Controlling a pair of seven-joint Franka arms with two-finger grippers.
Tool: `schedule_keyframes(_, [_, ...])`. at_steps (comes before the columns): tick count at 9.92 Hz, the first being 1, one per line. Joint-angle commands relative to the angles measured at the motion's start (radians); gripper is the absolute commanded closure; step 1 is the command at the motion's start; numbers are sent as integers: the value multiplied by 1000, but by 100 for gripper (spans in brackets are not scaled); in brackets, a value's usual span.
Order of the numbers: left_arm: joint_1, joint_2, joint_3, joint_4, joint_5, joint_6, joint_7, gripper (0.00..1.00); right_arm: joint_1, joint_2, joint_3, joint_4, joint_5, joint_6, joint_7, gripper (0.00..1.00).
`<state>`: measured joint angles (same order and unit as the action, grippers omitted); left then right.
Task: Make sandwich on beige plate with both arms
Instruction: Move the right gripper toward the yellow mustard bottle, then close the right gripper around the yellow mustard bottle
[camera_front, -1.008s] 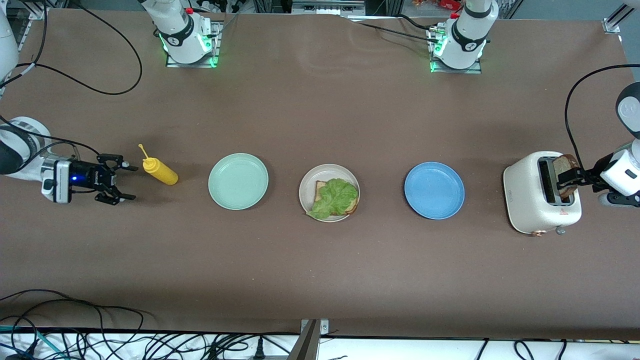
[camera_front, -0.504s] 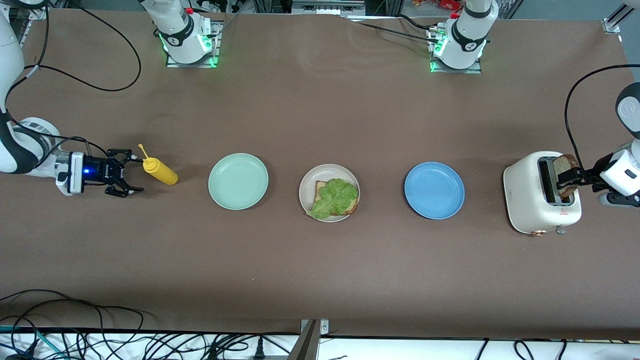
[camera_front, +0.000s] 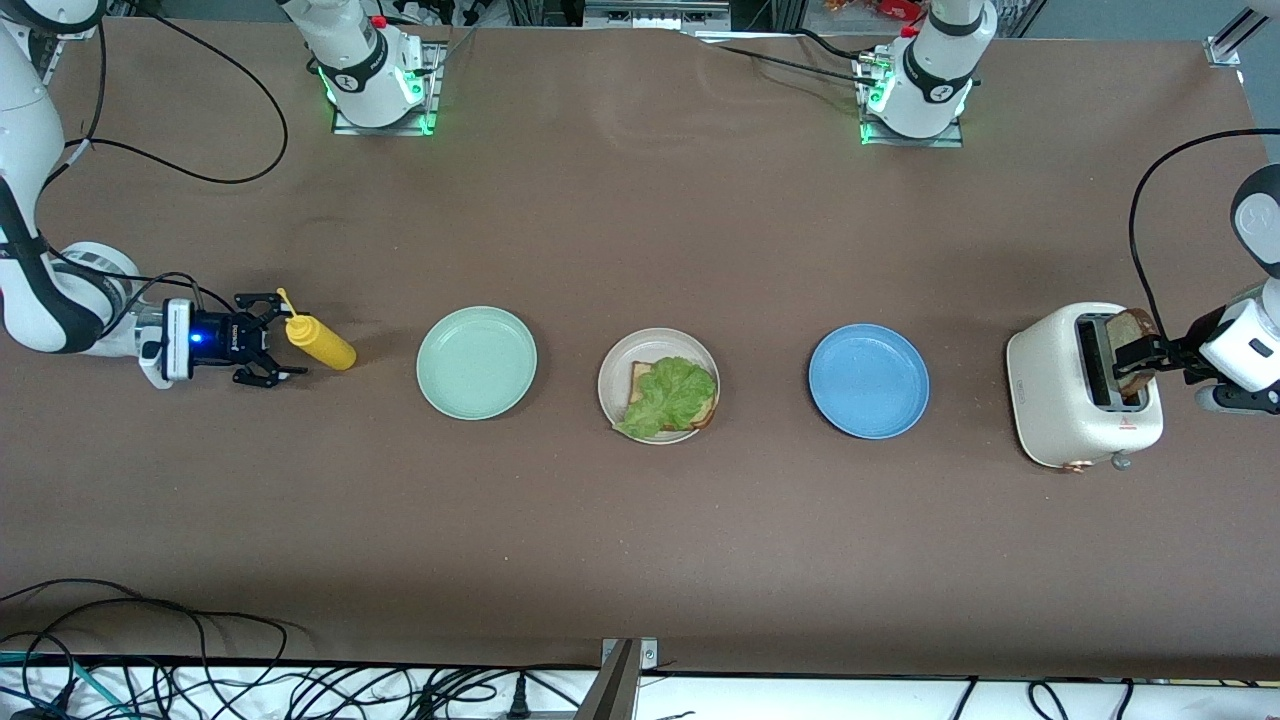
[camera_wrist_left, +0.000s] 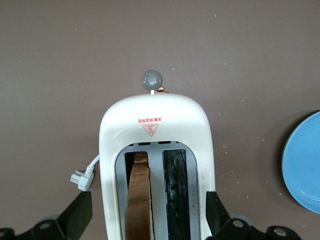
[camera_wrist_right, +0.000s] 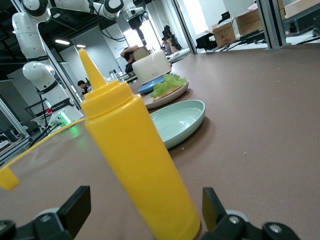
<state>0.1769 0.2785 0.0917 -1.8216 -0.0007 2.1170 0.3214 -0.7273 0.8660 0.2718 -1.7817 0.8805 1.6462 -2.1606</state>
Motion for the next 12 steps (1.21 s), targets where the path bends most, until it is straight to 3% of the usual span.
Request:
schedule_keyframes(1, [6,-33,-7,-31,28,11,1,0,5,7,10,1,-17,-9,-21,54])
schedule_keyframes(3, [6,-33,-7,-31,30,11,-1,0,6,16,13,5,-12,-9,-44,78])
schedule_keyframes(4, [6,-33,-7,-31,28,11,-1,0,6,22,23,7,-11,-8,-44,98])
schedule_keyframes(12, [6,-32,-7,-30,30,9,-1,0,16,30,21,13,-3,-8,-30,100])
